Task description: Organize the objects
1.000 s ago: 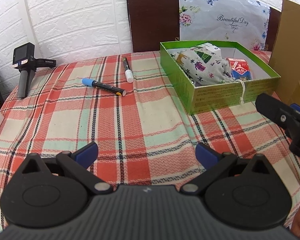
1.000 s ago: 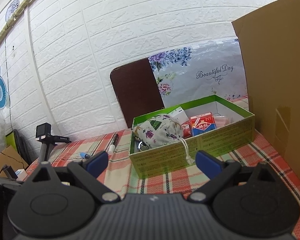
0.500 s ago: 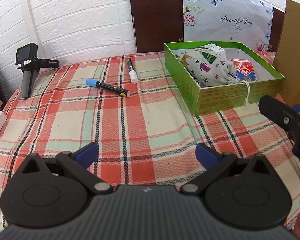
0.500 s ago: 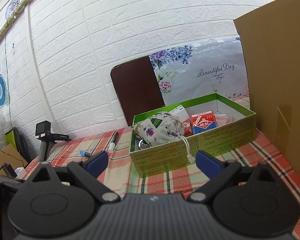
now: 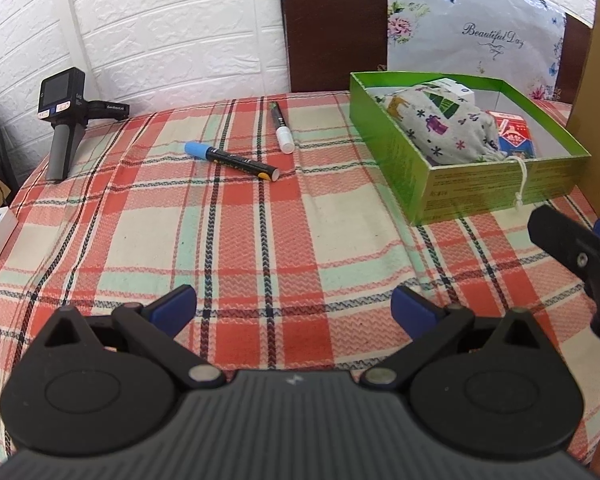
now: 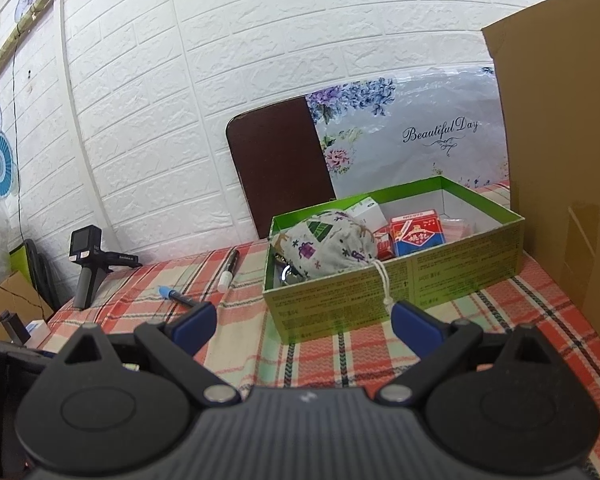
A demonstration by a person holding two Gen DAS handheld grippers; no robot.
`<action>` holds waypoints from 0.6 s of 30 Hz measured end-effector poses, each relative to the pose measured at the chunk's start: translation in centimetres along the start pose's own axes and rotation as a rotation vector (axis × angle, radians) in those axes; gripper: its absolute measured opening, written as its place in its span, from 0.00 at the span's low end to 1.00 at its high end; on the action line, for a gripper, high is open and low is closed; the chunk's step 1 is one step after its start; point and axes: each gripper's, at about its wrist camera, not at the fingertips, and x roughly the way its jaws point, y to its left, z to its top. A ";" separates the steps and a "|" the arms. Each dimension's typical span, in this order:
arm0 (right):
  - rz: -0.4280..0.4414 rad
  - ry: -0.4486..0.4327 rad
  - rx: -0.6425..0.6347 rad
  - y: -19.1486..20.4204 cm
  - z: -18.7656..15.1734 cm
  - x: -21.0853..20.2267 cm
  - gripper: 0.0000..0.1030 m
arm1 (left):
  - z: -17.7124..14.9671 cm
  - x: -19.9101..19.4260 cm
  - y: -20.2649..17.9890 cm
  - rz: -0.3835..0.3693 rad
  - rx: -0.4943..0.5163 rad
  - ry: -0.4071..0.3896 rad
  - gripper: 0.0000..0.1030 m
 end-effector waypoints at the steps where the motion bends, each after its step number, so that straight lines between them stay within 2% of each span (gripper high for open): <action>1: 0.003 0.005 -0.008 0.2 -0.1 0.1 0.95 | 0.0 0.1 0.2 0.003 -0.006 0.001 1.00; 12: 0.052 0.043 -0.111 3.3 -0.9 1.7 0.95 | 0.0 1.1 3.2 0.036 -0.061 0.002 1.00; 18: 0.161 0.099 -0.229 7.6 -1.5 4.0 0.94 | 0.3 2.2 7.8 0.102 -0.132 -0.026 1.00</action>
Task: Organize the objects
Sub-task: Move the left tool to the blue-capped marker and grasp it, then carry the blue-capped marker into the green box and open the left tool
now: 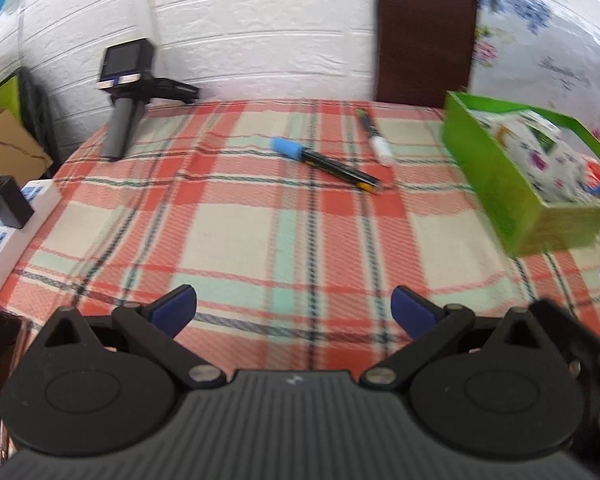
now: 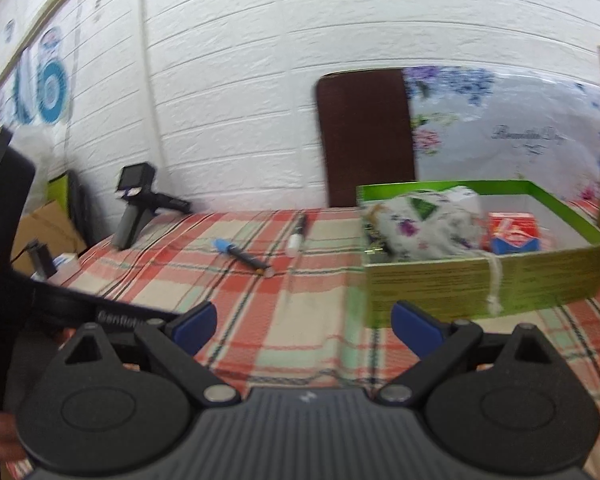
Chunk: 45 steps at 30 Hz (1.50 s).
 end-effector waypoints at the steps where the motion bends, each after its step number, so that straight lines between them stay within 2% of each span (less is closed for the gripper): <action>1: 0.022 0.007 -0.024 0.7 0.1 0.7 0.93 | 0.2 0.4 1.1 0.013 -0.022 -0.006 1.00; 2: 0.041 0.012 -0.046 1.3 0.2 1.4 0.93 | 0.4 0.9 2.3 0.026 -0.049 -0.012 1.00; 5: 0.087 0.047 -0.129 2.8 0.9 4.8 0.79 | 0.5 2.7 6.0 0.102 -0.129 -0.018 1.00; 7: 0.088 0.078 -0.165 3.1 1.8 7.9 0.56 | 0.3 4.1 8.1 0.148 -0.173 0.003 1.00; 9: 0.060 0.096 -0.185 3.4 2.8 11.1 0.51 | 0.0 5.2 9.7 0.168 -0.214 0.039 1.00; 11: 0.038 0.110 -0.222 4.0 3.8 14.4 0.50 | -0.6 5.9 10.9 0.167 -0.254 0.068 1.00; 14: 0.017 0.183 -0.283 4.6 4.3 19.3 0.48 | -1.1 6.2 10.6 0.188 -0.213 0.050 1.00; 15: 0.013 0.223 -0.284 4.6 4.2 20.6 0.44 | -1.2 6.1 10.4 0.193 -0.211 0.041 1.00; 16: 0.037 0.245 -0.258 4.3 3.9 21.1 0.28 | -1.4 6.1 10.7 0.192 -0.232 0.037 1.00; 18: 0.078 0.250 -0.242 4.5 3.5 20.2 0.17 | -1.3 6.0 11.0 0.177 -0.251 0.054 1.00; 19: 0.080 0.251 -0.262 4.9 3.0 19.1 0.17 | -1.0 6.0 10.9 0.146 -0.248 0.073 1.00; 21: 0.163 0.273 -0.236 5.3 1.7 16.4 0.17 | -0.3 5.6 10.9 0.059 -0.284 0.088 1.00; 23: 0.239 0.299 -0.175 5.5 0.3 13.2 0.17 | 0.3 5.1 10.6 -0.067 -0.370 0.100 0.99; 24: 0.272 0.309 -0.134 5.2 -0.4 11.8 0.17 | 0.5 5.0 10.1 -0.140 -0.395 0.114 0.90; 25: 0.310 0.322 -0.066 4.8 -0.7 10.5 0.17 | 0.7 5.1 9.2 -0.203 -0.390 0.145 0.77; 26: 0.340 0.335 0.005 4.2 -1.0 9.6 0.17 | 0.9 5.3 8.0 -0.254 -0.362 0.181 0.68; 27: 0.363 0.346 0.070 3.5 -1.4 8.9 0.17 | 1.0 5.3 6.8 -0.291 -0.329 0.210 0.51; 30: 0.423 0.356 0.218 1.5 -2.0 7.2 0.17 | 0.7 5.4 4.0 -0.409 -0.305 0.298 0.32; 32: 0.419 0.316 0.210 1.0 -1.7 6.0 0.17 | 0.4 5.1 2.5 -0.412 -0.292 0.306 0.30; 36: 0.419 0.242 0.233 -0.6 -1.4 4.3 0.17 | 1.3 2.7 0.1 -0.402 -0.231 0.241 0.26; 39: 0.400 0.143 0.240 -2.6 -0.5 2.6 0.17 | 3.1 1.0 -2.3 -0.419 -0.170 0.187 0.25; 42: 0.335 0.013 0.238 -5.3 1.0 0.7 0.17 | 5.8 -0.6 -6.2 -0.458 -0.072 0.118 0.24; 45: 0.225 -0.100 0.224 -8.5 2.2 -0.9 0.17 | 8.2 -1.6 -11.6 -0.506 0.038 0.067 0.24</action>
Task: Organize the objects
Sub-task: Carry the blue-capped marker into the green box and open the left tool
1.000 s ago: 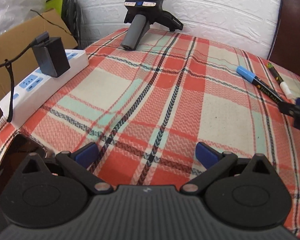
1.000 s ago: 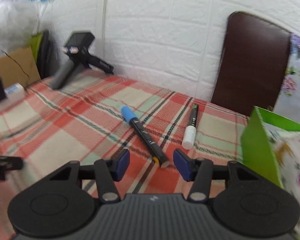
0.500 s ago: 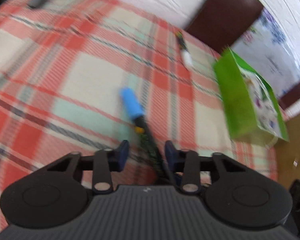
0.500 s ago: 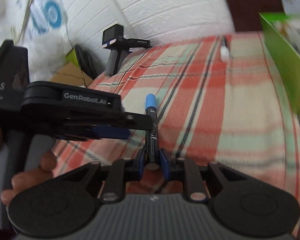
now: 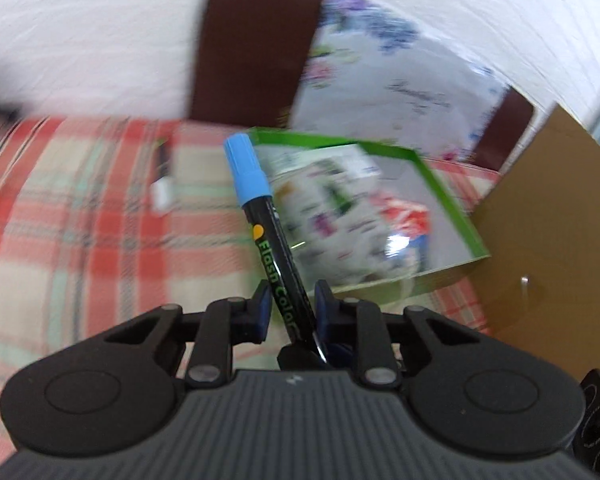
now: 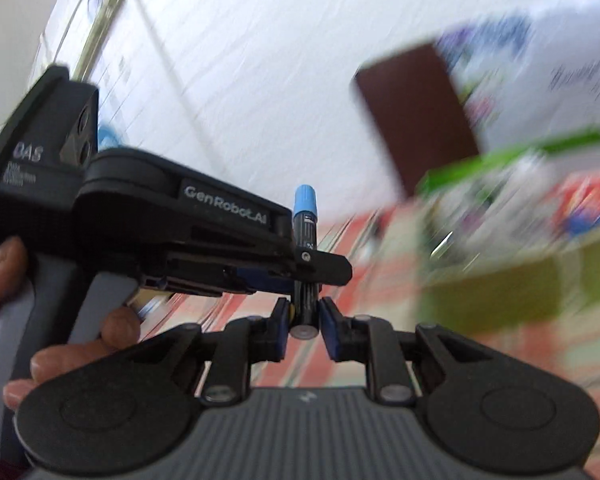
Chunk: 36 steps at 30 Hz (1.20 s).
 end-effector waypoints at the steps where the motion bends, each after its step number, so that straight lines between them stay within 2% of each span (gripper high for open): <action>1: -0.044 -0.040 -0.016 -1.0 0.6 -0.7 0.17 | 0.7 0.8 -1.7 -0.020 0.039 -0.006 0.24; 4: -0.164 -0.113 -0.036 -4.4 2.1 -1.9 0.17 | 2.3 3.6 -6.3 -0.074 0.138 -0.018 0.24; 8: -0.296 -0.149 -0.009 -8.8 3.3 -1.3 0.17 | 3.8 8.4 -10.7 -0.111 0.201 -0.001 0.24; 10: -0.377 -0.132 -0.010 -10.9 3.8 0.7 0.19 | 4.4 10.9 -12.0 -0.077 0.233 -0.005 0.27; 11: -0.435 -0.111 -0.008 -12.0 3.9 2.0 0.20 | 4.8 12.1 -12.5 -0.037 0.249 -0.006 0.27; 12: -0.477 -0.094 0.011 -12.9 4.0 2.9 0.31 | 4.9 13.0 -12.7 0.012 0.260 -0.006 0.27; 13: -0.493 -0.086 0.045 -13.8 3.9 3.1 0.36 | 5.0 13.5 -12.7 0.053 0.266 0.000 0.27; 14: -0.482 -0.109 0.058 -14.1 3.7 3.0 0.35 | 5.0 13.4 -12.4 0.070 0.260 0.005 0.27; 17: -0.461 -0.142 0.059 -13.5 3.1 2.2 0.45 | 4.7 11.7 -10.9 0.054 0.234 -0.021 0.27; 22: -0.410 -0.153 0.083 -11.7 2.2 0.7 0.45 | 3.4 9.2 -9.6 0.106 0.229 -0.047 0.27; 26: -0.389 -0.139 0.033 -9.4 1.5 0.3 0.45 | 2.0 7.2 -8.6 0.164 0.266 -0.062 0.28; 31: -0.334 -0.123 -0.005 -5.8 1.5 -0.5 0.46 | 1.0 4.6 -5.8 0.224 0.241 -0.054 0.36; 34: -0.305 -0.112 -0.053 -3.0 0.9 -0.8 0.47 | 0.4 2.9 -3.4 0.270 0.216 -0.070 0.44; 36: -0.286 -0.092 -0.085 -1.4 0.7 -0.5 0.47 | 0.0 2.1 -1.8 0.301 0.199 -0.083 0.46</action>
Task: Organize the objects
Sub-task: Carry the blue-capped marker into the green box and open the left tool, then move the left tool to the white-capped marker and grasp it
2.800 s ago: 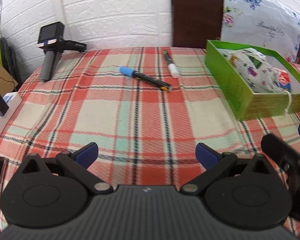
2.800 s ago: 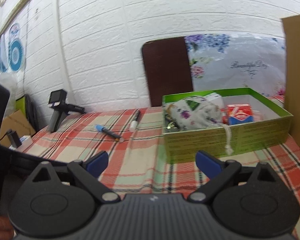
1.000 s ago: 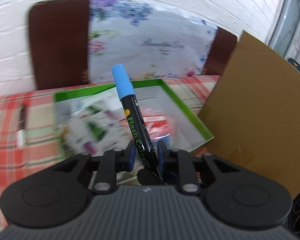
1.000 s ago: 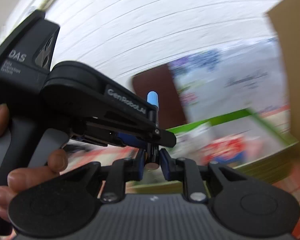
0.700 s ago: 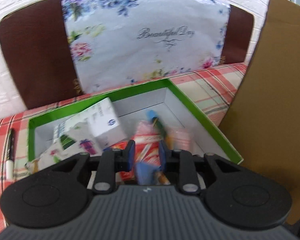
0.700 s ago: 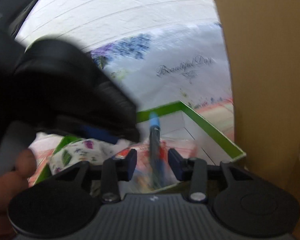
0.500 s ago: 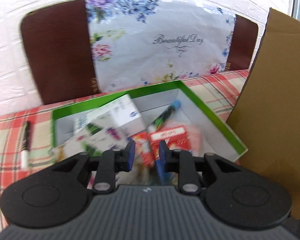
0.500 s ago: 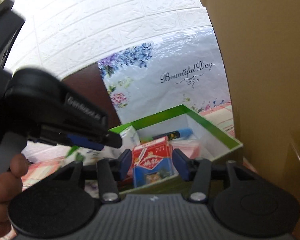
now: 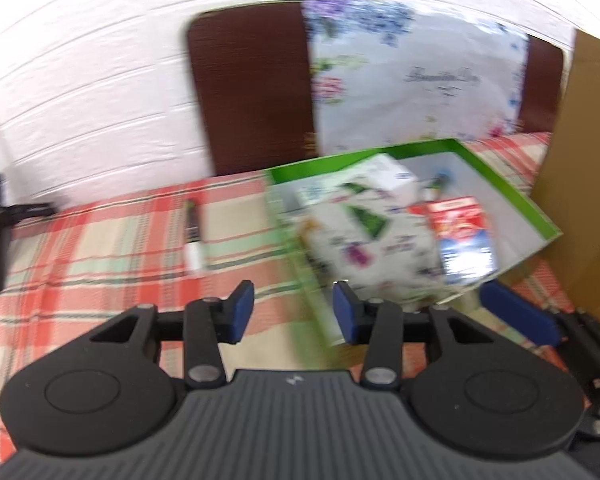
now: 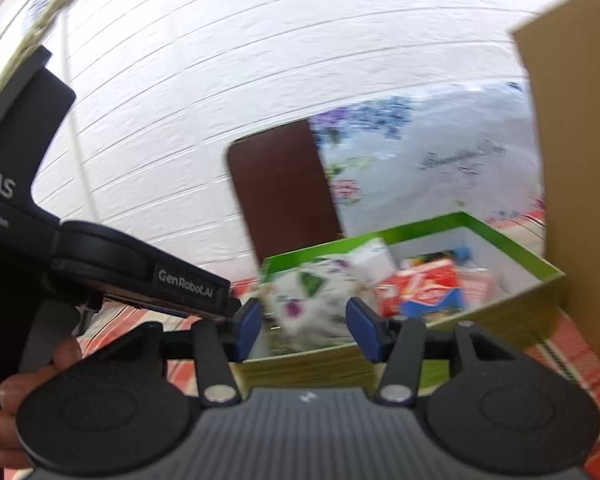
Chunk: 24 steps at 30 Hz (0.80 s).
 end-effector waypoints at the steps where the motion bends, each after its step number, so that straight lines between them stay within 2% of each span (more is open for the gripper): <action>1: 0.012 0.011 -0.018 0.9 -0.1 0.1 0.47 | -0.3 -0.2 0.9 0.015 -0.011 0.000 0.48; 4: 0.045 0.042 -0.074 3.7 -0.5 0.5 0.47 | -1.3 -0.2 3.8 0.060 -0.052 0.003 0.54; 10: 0.090 0.108 -0.173 8.2 -2.0 1.8 0.49 | -3.3 0.3 9.2 0.146 -0.115 0.008 0.55; 15: 0.115 0.200 -0.215 10.9 -3.6 3.8 0.50 | -5.4 1.7 13.2 0.224 -0.145 0.020 0.57; 20: 0.127 0.262 -0.226 12.5 -3.9 7.6 0.50 | -8.3 3.7 17.4 0.302 -0.166 -0.010 0.60; 23: 0.089 0.265 -0.218 12.8 -3.2 11.3 0.50 | -11.0 5.5 19.4 0.332 -0.189 -0.031 0.61; 24: 0.065 0.257 -0.214 12.8 -2.9 12.9 0.51 | -12.2 5.7 19.9 0.332 -0.201 -0.082 0.67</action>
